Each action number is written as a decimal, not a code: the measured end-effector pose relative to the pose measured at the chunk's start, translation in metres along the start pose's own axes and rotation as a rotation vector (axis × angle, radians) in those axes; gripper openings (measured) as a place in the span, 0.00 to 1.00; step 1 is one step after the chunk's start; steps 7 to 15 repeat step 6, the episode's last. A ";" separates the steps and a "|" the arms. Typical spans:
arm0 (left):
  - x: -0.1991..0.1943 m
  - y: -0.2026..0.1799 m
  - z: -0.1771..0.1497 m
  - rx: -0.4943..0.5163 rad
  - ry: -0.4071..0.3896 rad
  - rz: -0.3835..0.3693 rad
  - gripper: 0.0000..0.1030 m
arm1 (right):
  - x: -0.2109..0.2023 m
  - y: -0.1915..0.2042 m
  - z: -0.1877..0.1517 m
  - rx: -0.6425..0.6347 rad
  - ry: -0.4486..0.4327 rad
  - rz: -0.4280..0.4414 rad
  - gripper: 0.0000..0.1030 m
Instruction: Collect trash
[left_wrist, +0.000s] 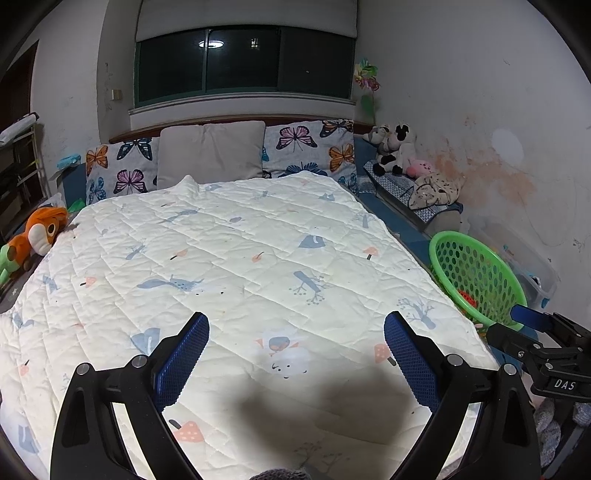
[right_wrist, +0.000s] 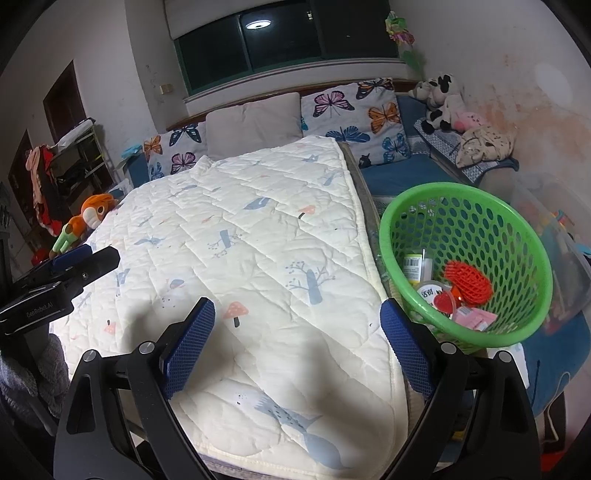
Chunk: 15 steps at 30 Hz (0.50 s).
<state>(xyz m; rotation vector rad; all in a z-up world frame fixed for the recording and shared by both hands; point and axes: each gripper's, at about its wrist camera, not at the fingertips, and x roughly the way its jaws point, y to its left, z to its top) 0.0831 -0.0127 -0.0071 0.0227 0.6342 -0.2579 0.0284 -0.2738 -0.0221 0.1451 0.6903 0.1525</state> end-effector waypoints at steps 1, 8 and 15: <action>0.000 0.000 0.000 0.001 0.000 0.002 0.90 | 0.000 0.001 0.000 0.002 0.000 0.002 0.88; 0.001 0.001 0.000 -0.001 0.001 0.005 0.90 | 0.000 0.004 0.000 -0.001 0.001 0.006 0.89; 0.001 0.001 0.000 -0.001 0.001 0.005 0.90 | 0.000 0.004 0.000 -0.001 0.001 0.006 0.89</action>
